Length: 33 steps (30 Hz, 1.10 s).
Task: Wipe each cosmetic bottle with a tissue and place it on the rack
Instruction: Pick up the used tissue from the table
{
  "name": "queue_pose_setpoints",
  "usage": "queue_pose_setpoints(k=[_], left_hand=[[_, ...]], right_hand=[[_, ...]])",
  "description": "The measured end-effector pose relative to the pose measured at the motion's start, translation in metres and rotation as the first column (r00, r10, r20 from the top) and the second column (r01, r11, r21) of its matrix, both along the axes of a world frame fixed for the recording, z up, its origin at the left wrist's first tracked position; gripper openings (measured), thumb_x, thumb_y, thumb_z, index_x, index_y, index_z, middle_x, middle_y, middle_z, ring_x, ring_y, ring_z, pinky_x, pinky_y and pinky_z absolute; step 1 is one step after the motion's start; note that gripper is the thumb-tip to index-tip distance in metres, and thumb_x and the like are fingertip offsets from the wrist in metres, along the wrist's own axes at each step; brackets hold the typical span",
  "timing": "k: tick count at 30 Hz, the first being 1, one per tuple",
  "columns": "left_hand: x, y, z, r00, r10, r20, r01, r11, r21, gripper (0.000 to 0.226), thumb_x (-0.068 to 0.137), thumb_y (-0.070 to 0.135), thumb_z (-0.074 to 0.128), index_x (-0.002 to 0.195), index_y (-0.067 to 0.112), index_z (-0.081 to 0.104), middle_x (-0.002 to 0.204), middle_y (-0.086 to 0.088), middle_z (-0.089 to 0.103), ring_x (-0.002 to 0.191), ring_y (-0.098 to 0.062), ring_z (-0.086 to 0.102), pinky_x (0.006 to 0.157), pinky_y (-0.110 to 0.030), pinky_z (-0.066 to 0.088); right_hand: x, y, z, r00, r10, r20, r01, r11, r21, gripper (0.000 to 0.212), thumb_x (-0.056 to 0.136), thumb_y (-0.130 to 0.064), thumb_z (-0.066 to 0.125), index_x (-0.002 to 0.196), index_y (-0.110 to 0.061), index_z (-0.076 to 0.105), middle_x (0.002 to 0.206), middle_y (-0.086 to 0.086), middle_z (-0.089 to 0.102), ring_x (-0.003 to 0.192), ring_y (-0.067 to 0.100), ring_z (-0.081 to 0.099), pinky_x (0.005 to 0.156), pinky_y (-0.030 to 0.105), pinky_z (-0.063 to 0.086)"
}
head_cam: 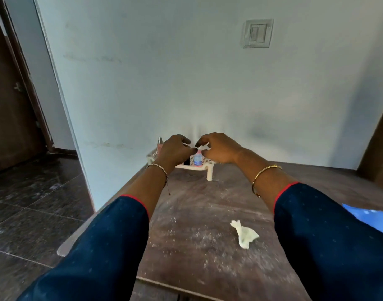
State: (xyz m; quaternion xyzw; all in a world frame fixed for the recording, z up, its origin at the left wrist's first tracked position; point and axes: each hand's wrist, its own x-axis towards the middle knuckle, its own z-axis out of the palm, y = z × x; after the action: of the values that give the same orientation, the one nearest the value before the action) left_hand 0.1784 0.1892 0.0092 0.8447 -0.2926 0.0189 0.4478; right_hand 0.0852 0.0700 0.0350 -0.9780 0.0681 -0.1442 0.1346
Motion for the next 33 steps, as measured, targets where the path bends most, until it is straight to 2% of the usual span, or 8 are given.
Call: queue_pose_setpoints(k=[3, 9, 13, 19, 23, 27, 31, 33], left_hand=[[-0.038, -0.004, -0.016, 0.994, -0.072, -0.087, 0.069, 0.997, -0.036, 0.032, 0.08, 0.022, 0.072, 0.107, 0.008, 0.063, 0.101, -0.006, 0.066, 0.096, -0.02, 0.063, 0.082, -0.028, 0.049], [-0.102, -0.019, -0.061, 0.971, -0.143, -0.194, 0.151, 0.988, 0.024, 0.027, 0.078, 0.025, 0.071, 0.098, 0.006, 0.067, 0.095, -0.013, 0.071, 0.091, -0.027, 0.065, 0.074, -0.03, 0.046], [-0.125, -0.02, -0.084, 0.959, -0.15, -0.24, 0.159, 0.987, 0.02, 0.024, 0.078, 0.023, 0.072, 0.098, 0.01, 0.065, 0.094, -0.007, 0.069, 0.093, -0.023, 0.064, 0.08, -0.031, 0.048], [-0.141, -0.005, -0.097, 0.98, -0.187, -0.064, 0.196, 0.959, 0.205, 0.042, 0.075, 0.041, 0.076, 0.112, 0.025, 0.064, 0.098, 0.008, 0.061, 0.101, -0.008, 0.055, 0.086, -0.024, 0.033], [-0.142, -0.004, -0.113, 0.969, -0.245, -0.022, 0.235, 0.899, 0.37, 0.057, 0.063, 0.061, 0.076, 0.114, 0.037, 0.062, 0.117, 0.006, 0.061, 0.122, -0.019, 0.043, 0.102, -0.039, 0.03], [-0.137, -0.012, -0.126, 0.96, -0.281, -0.018, 0.257, 0.849, 0.461, 0.04, 0.048, 0.074, 0.067, 0.078, 0.049, 0.059, 0.113, 0.01, 0.065, 0.123, -0.023, 0.046, 0.103, -0.048, 0.031], [-0.139, -0.021, -0.127, 0.967, -0.245, 0.068, 0.199, 0.897, 0.395, 0.012, 0.077, 0.044, 0.072, 0.078, 0.033, 0.068, 0.108, 0.008, 0.067, 0.118, -0.018, 0.05, 0.098, -0.04, 0.029], [-0.142, -0.023, -0.123, 0.966, -0.256, 0.038, 0.232, 0.92, 0.316, 0.012, 0.083, 0.034, 0.07, 0.088, 0.023, 0.07, 0.105, 0.004, 0.068, 0.105, -0.015, 0.055, 0.09, -0.022, 0.03]], right_hand=[[-0.035, -0.004, -0.015, 1.0, -0.01, 0.003, 0.009, 0.996, 0.092, 0.035, 0.087, -0.011, 0.06, 0.121, -0.016, 0.062, 0.126, 0.005, 0.061, 0.112, 0.022, 0.058, 0.086, 0.026, 0.043], [-0.086, -0.01, -0.063, 0.998, -0.061, 0.01, 0.059, 0.988, 0.143, 0.028, 0.083, -0.011, 0.062, 0.111, -0.015, 0.067, 0.109, 0.006, 0.068, 0.095, 0.022, 0.063, 0.083, 0.034, 0.051], [-0.118, -0.016, -0.089, 0.998, -0.068, -0.013, 0.069, 0.975, 0.21, 0.026, 0.085, -0.015, 0.062, 0.11, -0.015, 0.067, 0.107, 0.004, 0.07, 0.095, 0.02, 0.064, 0.088, 0.039, 0.052], [-0.149, -0.03, -0.112, 0.966, -0.256, -0.043, 0.259, 0.962, 0.087, 0.032, 0.076, -0.027, 0.071, 0.107, -0.02, 0.063, 0.109, -0.004, 0.067, 0.101, 0.019, 0.062, 0.093, 0.041, 0.047], [-0.161, -0.039, -0.123, 0.949, -0.299, -0.096, 0.31, 0.941, 0.134, 0.027, 0.073, -0.032, 0.074, 0.096, -0.021, 0.065, 0.095, -0.01, 0.065, 0.096, 0.014, 0.061, 0.096, 0.039, 0.042], [-0.162, -0.038, -0.131, 0.943, -0.263, -0.206, 0.293, 0.946, 0.137, 0.04, 0.075, -0.048, 0.073, 0.104, -0.021, 0.065, 0.1, -0.009, 0.062, 0.097, 0.013, 0.054, 0.102, 0.042, 0.028], [-0.158, -0.036, -0.138, 0.956, -0.244, -0.164, 0.276, 0.936, 0.217, 0.017, 0.077, -0.042, 0.072, 0.084, -0.027, 0.067, 0.092, -0.01, 0.065, 0.095, 0.013, 0.057, 0.095, 0.041, 0.024], [-0.158, -0.039, -0.141, 0.973, -0.194, -0.122, 0.226, 0.907, 0.356, 0.013, 0.075, -0.036, 0.075, 0.074, -0.028, 0.065, 0.084, -0.012, 0.065, 0.091, 0.014, 0.059, 0.099, 0.046, 0.034]])
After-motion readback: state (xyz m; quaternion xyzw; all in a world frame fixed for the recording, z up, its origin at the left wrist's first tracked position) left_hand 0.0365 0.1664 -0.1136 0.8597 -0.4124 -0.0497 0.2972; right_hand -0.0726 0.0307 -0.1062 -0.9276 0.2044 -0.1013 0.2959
